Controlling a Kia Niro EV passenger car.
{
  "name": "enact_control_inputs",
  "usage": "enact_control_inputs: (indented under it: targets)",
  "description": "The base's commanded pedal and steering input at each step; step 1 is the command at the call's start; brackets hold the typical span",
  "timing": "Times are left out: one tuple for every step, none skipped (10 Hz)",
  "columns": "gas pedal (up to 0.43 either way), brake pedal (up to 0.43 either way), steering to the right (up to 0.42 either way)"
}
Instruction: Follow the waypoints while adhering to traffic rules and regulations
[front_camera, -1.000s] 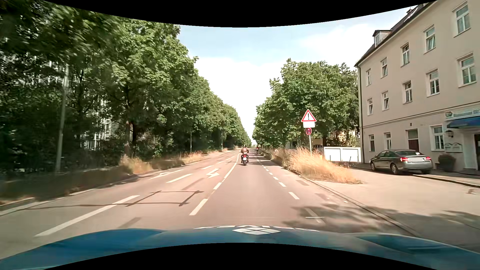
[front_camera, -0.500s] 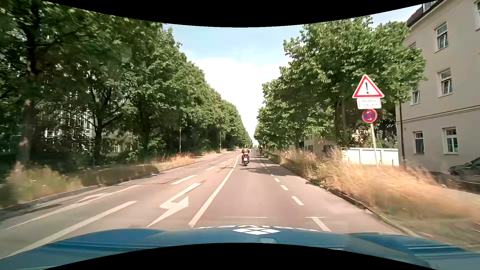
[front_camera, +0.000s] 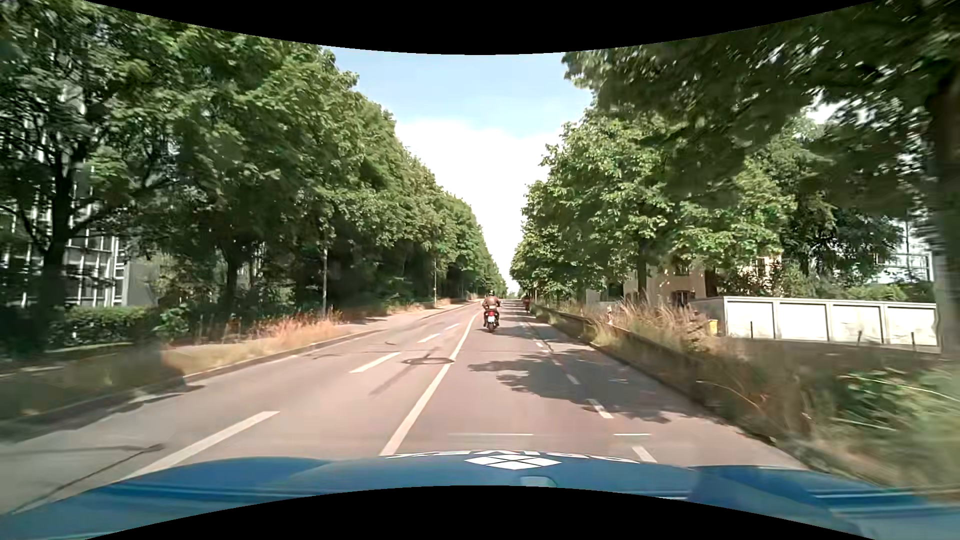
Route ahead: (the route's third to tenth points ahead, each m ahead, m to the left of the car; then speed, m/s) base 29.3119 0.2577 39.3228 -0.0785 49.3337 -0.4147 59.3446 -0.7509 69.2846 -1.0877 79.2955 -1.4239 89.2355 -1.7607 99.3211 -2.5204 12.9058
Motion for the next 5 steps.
enact_control_inputs:
  targets:
    - [0.059,0.000,-0.004]
    - [0.067,0.000,-0.004]
    - [0.087,0.000,-0.004]
    - [0.110,0.000,-0.004]
    - [0.110,0.000,-0.004]
